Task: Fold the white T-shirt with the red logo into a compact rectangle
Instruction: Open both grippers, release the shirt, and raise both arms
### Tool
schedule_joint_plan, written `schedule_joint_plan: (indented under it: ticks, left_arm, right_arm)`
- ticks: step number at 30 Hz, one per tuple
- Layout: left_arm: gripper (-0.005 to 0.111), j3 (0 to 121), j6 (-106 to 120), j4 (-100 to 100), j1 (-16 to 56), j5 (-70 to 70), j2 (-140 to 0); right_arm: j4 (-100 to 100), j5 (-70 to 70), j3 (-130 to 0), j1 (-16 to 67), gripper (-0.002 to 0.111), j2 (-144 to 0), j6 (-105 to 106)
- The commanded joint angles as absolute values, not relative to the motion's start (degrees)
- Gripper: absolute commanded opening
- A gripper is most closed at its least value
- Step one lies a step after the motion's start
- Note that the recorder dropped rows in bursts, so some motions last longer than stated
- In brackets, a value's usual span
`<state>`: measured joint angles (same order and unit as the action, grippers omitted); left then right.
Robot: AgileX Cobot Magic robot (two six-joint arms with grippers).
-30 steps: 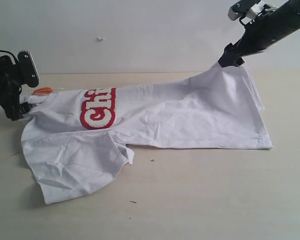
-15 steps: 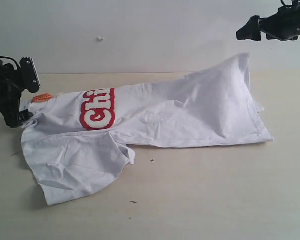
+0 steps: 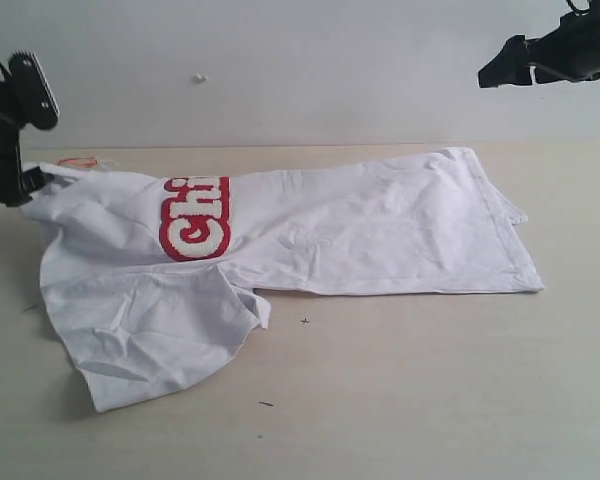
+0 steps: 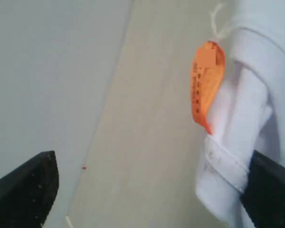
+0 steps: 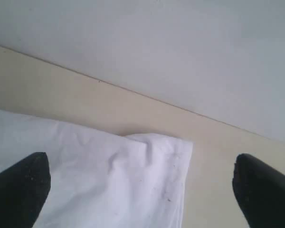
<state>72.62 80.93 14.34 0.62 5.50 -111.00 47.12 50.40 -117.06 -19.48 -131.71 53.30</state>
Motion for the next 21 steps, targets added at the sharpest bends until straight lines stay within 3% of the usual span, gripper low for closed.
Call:
schedule_joint_plan:
  ticks: [1, 11, 15, 21]
  left_arm:
    - [0.095, 72.59, 80.76, 21.07, 0.59, 4.68, -105.6]
    - [0.095, 72.59, 80.76, 23.27, -0.91, 13.74, -105.63]
    - [0.101, 72.87, 80.66, 30.17, -2.41, 17.94, -107.91]
    - [0.103, 79.21, 82.42, 40.67, -6.39, 33.04, -109.35]
  right_arm:
    - [46.03, 52.12, -117.58, -19.65, 0.105, -131.66, 53.87]
    - [46.23, 54.63, -117.58, -19.65, 0.105, -131.66, 52.19]
    - [46.23, 54.63, -117.58, -19.65, 0.105, -131.66, 52.19]
    - [46.23, 54.89, -117.58, -19.65, 0.105, -131.66, 52.35]
